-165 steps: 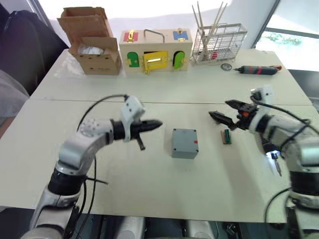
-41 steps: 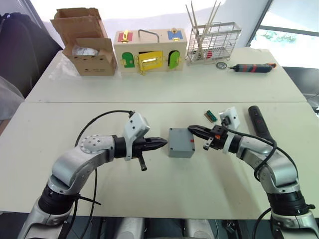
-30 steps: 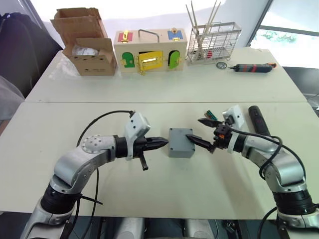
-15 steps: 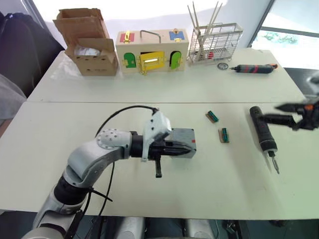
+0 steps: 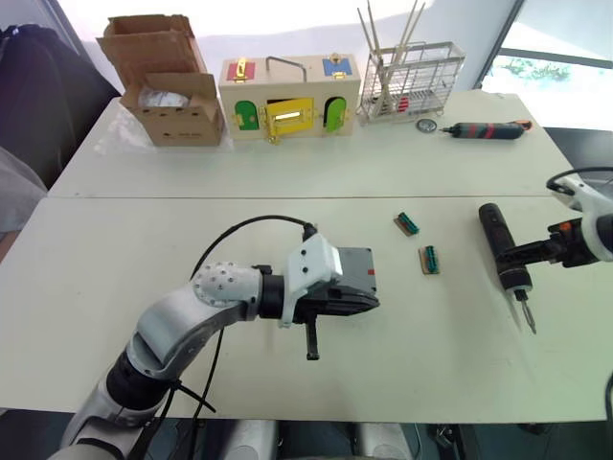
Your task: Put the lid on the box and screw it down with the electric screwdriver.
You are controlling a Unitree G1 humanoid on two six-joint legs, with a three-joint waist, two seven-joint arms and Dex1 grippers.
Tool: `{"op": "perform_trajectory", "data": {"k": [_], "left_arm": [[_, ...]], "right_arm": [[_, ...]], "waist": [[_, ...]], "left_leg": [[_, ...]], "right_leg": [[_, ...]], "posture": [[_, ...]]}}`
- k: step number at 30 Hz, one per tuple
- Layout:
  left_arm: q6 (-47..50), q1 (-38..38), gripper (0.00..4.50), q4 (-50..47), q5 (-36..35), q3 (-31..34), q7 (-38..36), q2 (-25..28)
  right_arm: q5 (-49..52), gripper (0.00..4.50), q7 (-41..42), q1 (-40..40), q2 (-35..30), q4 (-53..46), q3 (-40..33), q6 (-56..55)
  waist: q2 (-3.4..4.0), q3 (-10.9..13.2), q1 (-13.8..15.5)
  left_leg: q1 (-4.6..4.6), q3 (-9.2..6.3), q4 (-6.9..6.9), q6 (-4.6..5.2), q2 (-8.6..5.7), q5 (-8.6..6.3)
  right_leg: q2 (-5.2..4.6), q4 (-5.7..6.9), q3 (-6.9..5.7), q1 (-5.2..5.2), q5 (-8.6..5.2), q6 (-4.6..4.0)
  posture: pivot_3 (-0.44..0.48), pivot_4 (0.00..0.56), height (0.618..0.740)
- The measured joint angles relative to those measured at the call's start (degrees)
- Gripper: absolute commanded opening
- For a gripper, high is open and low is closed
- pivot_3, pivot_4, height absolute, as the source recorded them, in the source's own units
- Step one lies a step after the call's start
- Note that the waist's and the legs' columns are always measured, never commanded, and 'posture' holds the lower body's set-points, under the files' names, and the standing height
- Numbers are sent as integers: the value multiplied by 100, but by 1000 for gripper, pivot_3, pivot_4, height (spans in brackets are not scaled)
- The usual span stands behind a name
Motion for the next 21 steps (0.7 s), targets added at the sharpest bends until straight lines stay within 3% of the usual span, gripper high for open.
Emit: {"op": "perform_trajectory", "data": {"k": [5,11,14,20,21], "left_arm": [[98,67,0,-155,5,4,221,4],[149,189,0,-223,6,17,434,11],[151,190,0,-224,6,17,503,-19],[149,161,0,-185,10,15,583,-101],[144,156,0,-152,12,14,583,-101]], "right_arm": [[-829,4484,328,-313,497,1035,543,-652],[-1483,4484,738,-622,736,1800,641,-1030],[-1685,3769,795,-669,840,1943,606,-1076],[-2034,1901,897,-622,913,2018,516,-1173],[-2083,1804,924,-599,913,2000,511,-1193]], "waist": [[0,0,-1],[1,-1,4],[0,-1,-1],[-2,-2,0],[-3,-3,2]], "left_leg": [[-2,-2,1,-5,-3,3],[-1,-5,0,-8,-3,4],[0,-8,1,-10,-3,5],[1,-13,0,-11,-2,5],[2,-14,0,-11,-2,5]], "right_leg": [[-1,-1,-1,0,0,0],[-1,0,-3,0,0,0],[0,0,-5,3,1,0],[1,0,-11,5,0,0],[1,-1,-12,8,0,0]], "posture": [[0,150,731],[0,150,731],[0,150,731],[0,150,731],[0,150,731]]}}
